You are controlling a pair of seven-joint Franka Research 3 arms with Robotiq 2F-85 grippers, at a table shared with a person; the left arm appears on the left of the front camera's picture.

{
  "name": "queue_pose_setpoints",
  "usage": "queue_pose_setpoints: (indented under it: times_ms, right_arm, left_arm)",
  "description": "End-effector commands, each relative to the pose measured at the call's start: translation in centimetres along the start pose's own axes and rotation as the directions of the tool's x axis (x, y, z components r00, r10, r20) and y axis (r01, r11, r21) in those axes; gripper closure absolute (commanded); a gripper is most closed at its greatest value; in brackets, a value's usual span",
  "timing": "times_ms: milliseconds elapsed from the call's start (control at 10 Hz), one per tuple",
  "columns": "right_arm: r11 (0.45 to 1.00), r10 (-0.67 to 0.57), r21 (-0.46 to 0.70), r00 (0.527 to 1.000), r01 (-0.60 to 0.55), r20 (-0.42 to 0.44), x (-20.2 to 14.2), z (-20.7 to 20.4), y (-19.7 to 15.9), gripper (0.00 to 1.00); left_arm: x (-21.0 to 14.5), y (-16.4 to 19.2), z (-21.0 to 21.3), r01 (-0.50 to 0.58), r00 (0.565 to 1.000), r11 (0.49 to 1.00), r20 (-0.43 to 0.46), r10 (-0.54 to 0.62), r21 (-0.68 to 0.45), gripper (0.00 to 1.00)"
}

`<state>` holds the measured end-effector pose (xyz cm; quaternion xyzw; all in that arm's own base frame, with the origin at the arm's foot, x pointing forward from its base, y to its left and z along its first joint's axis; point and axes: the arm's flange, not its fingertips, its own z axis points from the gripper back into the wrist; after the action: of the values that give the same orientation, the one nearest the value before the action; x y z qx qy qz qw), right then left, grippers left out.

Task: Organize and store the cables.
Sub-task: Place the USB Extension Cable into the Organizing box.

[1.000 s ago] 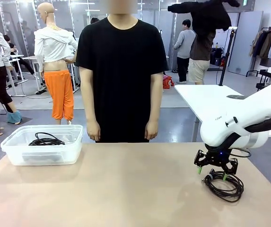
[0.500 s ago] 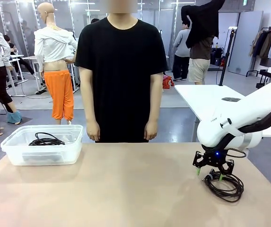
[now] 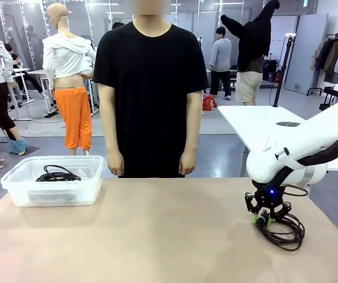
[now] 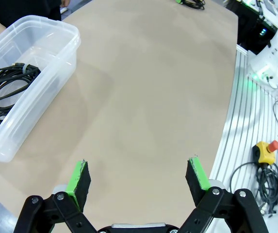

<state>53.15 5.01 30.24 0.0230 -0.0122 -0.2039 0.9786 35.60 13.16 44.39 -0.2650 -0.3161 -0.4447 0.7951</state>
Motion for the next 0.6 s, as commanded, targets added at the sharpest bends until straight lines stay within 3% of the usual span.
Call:
queue_pose_setpoints:
  times_ms: [0,500]
  right_arm:
    - [0.999,-0.033,-0.036,0.999,0.033,0.014,-0.2,-0.1,0.7,1.0]
    - [0.995,0.069,-0.071,0.997,-0.066,0.036,-1.4,7.2,0.8,1.0]
  left_arm:
    - [-0.1,-0.2,0.0,0.013,1.0,1.0,0.018,-0.013,-0.009,0.0]
    - [-0.1,-0.2,0.0,0.013,1.0,1.0,0.018,-0.013,-0.009,0.0]
